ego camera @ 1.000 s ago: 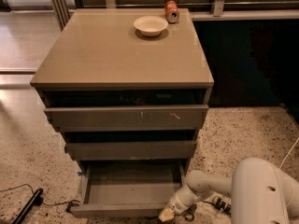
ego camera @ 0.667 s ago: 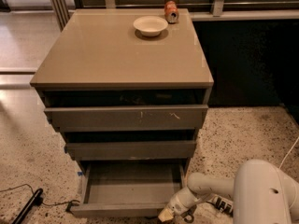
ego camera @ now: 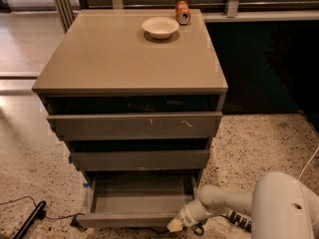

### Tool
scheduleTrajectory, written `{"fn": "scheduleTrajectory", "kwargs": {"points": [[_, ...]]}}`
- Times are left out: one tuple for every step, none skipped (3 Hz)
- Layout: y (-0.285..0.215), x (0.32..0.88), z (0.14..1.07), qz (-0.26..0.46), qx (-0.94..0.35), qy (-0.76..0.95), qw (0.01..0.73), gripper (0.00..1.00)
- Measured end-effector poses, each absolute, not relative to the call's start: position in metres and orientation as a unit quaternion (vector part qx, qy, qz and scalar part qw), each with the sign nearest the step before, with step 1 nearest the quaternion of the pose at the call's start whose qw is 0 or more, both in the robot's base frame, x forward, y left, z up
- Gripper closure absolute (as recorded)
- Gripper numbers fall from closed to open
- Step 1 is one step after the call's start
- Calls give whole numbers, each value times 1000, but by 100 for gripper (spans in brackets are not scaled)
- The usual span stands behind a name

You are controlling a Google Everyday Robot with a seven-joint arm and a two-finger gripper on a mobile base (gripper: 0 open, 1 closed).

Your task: Close bottom drawer

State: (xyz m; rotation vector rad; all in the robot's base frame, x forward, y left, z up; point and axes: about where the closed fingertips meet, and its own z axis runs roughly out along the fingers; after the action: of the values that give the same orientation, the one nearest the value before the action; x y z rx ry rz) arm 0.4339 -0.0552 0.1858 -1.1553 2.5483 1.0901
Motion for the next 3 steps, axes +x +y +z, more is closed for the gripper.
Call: {"fn": "scheduleTrajectory", "kwargs": {"points": [[-46, 451, 188, 357, -370, 852, 104, 100], [-42, 464, 196, 349, -363, 853, 134, 100], [-42, 464, 196, 349, -363, 853, 134, 100]]}}
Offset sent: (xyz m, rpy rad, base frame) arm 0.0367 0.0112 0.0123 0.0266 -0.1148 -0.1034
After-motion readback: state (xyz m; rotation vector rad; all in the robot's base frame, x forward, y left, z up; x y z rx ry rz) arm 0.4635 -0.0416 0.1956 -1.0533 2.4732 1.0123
